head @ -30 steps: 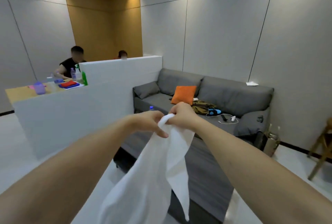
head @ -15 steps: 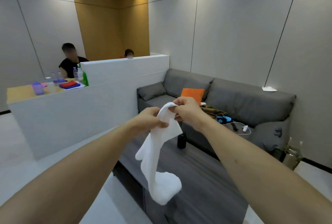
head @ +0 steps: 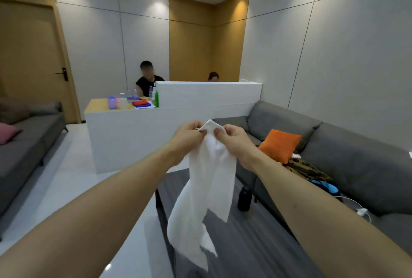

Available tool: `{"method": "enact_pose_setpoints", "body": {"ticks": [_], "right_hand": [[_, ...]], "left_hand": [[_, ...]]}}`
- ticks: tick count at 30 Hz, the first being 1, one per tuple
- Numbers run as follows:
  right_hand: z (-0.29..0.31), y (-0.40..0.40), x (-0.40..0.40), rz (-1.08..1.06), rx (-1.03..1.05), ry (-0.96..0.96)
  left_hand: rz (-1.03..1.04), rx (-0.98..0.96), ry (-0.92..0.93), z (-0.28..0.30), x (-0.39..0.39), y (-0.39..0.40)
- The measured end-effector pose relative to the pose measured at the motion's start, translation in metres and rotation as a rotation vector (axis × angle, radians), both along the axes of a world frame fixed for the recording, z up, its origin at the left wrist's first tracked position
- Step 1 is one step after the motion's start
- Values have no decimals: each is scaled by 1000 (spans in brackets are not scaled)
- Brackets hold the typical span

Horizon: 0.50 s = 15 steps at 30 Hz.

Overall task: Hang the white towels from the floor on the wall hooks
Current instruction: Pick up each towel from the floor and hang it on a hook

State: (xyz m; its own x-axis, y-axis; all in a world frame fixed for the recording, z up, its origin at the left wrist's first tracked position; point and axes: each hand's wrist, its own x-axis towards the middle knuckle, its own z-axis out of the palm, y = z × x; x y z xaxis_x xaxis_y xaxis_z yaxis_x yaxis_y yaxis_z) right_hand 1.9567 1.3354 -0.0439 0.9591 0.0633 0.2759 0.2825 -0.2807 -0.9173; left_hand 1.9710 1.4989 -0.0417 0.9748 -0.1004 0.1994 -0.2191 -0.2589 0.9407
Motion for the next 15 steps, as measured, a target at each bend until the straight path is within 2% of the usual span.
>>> {"method": "enact_pose_setpoints", "body": {"ticks": [3,5,8,11,13,15], "right_hand": [[0,-7,6,108,-76,37],[0,-13,11,162,-107,65],[0,-29,25,307,-140,214],[-6,-41,44,368,-419,269],[-14,-46,65,322,-610,234],[-27,-53,93,243,-712,210]], "left_hand": [[-57,-1,29,6,-2,-1],[4,35,19,9,2,-2],[138,80,-9,9,13,0],[204,59,-39,6,28,7],[275,59,-67,5,43,16],[366,59,-93,2,62,32]]}}
